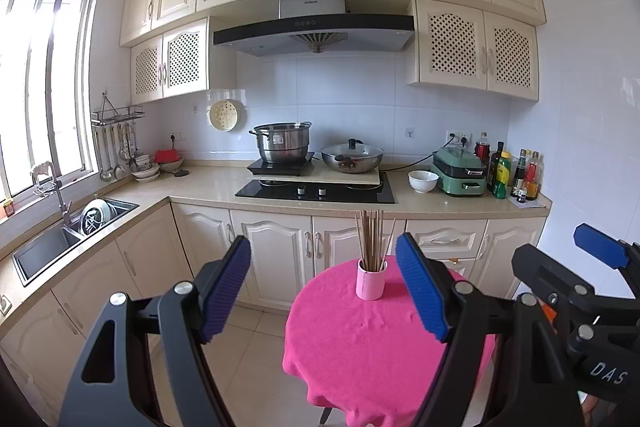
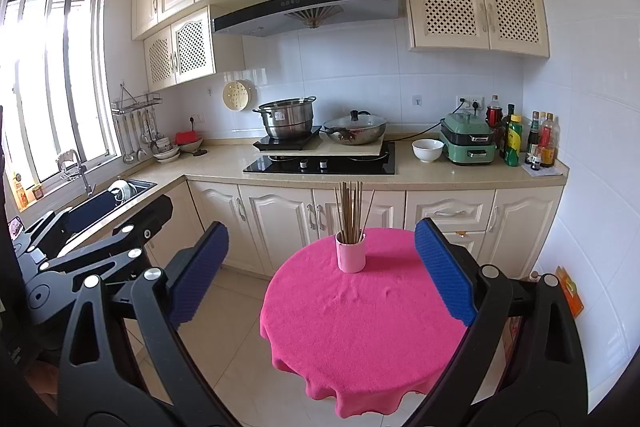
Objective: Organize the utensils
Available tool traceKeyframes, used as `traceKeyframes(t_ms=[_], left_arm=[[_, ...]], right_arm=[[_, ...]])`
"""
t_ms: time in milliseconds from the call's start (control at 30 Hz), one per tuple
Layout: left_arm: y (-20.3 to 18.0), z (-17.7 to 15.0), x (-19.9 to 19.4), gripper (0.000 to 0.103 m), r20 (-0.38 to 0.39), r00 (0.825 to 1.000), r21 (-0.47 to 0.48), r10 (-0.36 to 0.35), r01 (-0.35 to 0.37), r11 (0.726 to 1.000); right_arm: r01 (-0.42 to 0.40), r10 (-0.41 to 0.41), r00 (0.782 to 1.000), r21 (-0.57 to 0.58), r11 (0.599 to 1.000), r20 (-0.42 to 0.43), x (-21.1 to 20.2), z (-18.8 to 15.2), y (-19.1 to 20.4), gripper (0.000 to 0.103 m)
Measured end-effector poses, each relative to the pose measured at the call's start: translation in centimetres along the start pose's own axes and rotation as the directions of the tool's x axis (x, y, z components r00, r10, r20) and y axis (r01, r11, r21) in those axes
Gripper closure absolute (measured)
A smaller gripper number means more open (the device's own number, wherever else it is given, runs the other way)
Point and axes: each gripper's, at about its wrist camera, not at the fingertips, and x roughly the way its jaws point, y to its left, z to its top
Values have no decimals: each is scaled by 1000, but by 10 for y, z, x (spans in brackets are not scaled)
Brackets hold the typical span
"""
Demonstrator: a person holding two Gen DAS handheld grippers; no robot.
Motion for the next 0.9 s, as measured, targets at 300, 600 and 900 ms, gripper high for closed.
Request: traceKeyframes(t_ms=[300,600,900], left_arm=[[0,-1,2,29,-2,1000,-2,-1,1,1000],[1,-3,6,29,-6,1000,-2,-1,1,1000],[1,-6,9,29,-9,1000,-6,0,0,1000]], right_arm=[[0,0,1000,-1,1000,-7,5,-2,1,10],[-1,1,1000,-2,1000,-11,8,-2,1,10],[-3,3,1000,-4,1000,-17,13,-4,0,10]])
